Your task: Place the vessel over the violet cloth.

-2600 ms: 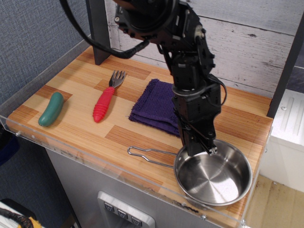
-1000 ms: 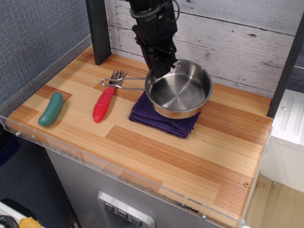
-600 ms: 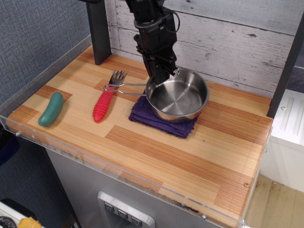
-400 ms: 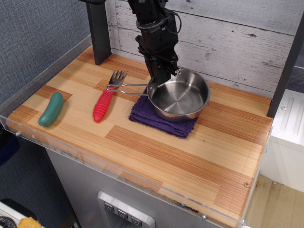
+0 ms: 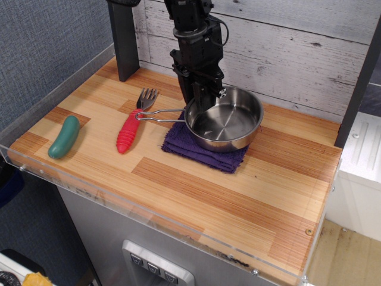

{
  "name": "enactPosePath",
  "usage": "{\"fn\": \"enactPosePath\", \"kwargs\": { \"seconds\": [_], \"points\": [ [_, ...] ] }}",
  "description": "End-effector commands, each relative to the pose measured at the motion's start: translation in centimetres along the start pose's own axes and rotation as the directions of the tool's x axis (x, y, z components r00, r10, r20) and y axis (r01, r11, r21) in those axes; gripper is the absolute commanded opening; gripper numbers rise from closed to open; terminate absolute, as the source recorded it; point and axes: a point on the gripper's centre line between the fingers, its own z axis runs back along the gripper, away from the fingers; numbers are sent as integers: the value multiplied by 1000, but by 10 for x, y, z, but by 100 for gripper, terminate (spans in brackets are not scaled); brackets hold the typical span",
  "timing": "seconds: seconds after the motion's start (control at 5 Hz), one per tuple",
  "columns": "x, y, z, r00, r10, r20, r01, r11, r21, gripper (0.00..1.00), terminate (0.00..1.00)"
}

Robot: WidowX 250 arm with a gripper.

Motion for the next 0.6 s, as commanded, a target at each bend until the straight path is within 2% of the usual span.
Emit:
{"fn": "enactPosePath", "kwargs": {
  "seconds": [0.0,0.2,0.4],
  "points": [
    [-5,6,24,999,5,37,-6,999,38,100,0],
    [-4,3,54,996,22,87,-29,996,83,100,0],
    [-7,-4,81,987,22,158,-35,996,80,100,0]
  ]
}}
